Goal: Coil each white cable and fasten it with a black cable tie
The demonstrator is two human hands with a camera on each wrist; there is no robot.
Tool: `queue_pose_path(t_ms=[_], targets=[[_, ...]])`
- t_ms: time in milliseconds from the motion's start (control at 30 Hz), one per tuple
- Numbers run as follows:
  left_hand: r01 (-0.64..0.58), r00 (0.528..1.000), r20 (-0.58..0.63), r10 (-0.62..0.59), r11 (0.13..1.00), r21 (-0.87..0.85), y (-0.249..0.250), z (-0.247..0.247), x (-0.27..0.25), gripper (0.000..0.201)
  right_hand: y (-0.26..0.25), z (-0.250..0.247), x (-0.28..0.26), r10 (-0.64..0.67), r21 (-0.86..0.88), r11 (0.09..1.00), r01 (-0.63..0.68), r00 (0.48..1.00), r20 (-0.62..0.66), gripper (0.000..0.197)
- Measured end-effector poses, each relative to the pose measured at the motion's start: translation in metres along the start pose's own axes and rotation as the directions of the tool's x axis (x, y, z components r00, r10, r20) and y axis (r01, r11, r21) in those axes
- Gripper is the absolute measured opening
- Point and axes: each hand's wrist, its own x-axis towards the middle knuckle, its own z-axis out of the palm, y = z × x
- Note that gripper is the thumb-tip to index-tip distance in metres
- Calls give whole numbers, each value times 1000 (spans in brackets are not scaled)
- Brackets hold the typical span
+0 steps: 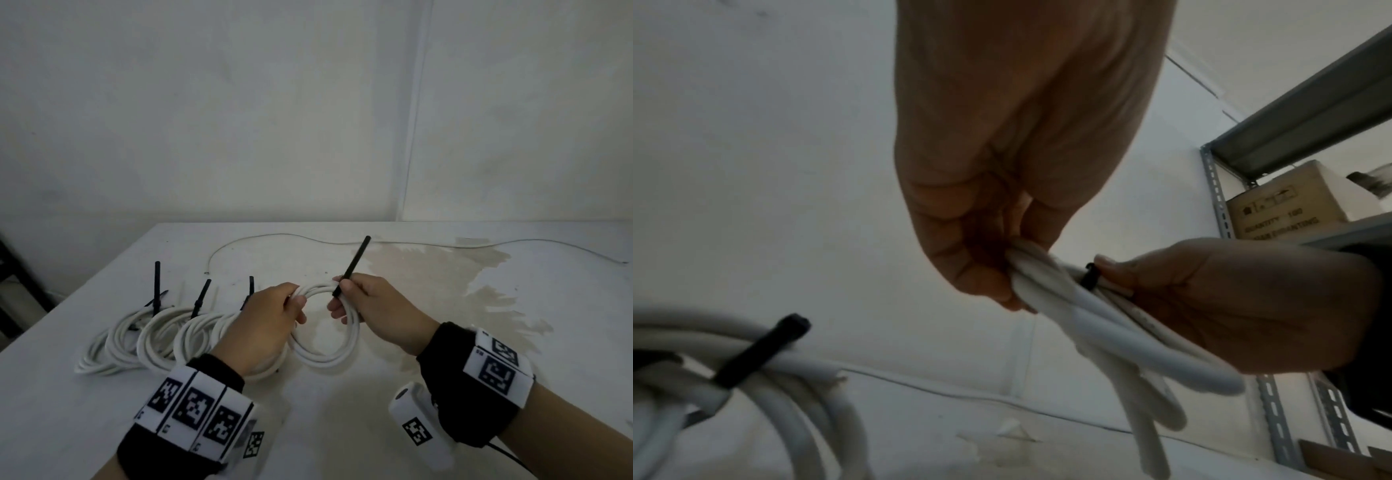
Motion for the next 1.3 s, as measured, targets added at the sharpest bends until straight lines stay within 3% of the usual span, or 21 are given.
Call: queue_pose_path(t_ms=[67,200,433,633,867,1100,1300], targets=[[44,999,31,-45,999,22,-8,-8,1,21,1,5,7,35,-6,999,-35,999,-9,24],[139,986,84,-147,986,88,-28,-17,1,27,5,4,16,113,-85,990,-117,992,-53,46],[253,936,199,-291,948,195,-51,-5,7,31,12,-8,31,171,-110,978,-180,982,-83,48],[253,940,132,-314,902,350,-45,-13,8,30,15,-18,46,181,-204,958,-202,976,-120,49],[300,954,-87,-287,917,262,-32,-62,28,24,19,-30,74,189,-317,921,-226,972,-143,46],[334,941,-128,-314,925,181,-35,-93,61,23,21,-41,100,193,-406,882,-238,970,-149,42],[311,948,-140,-285,922,230,-36,-105,103,22,15,-48,129,176,-512,827,-232,972,-156,44]])
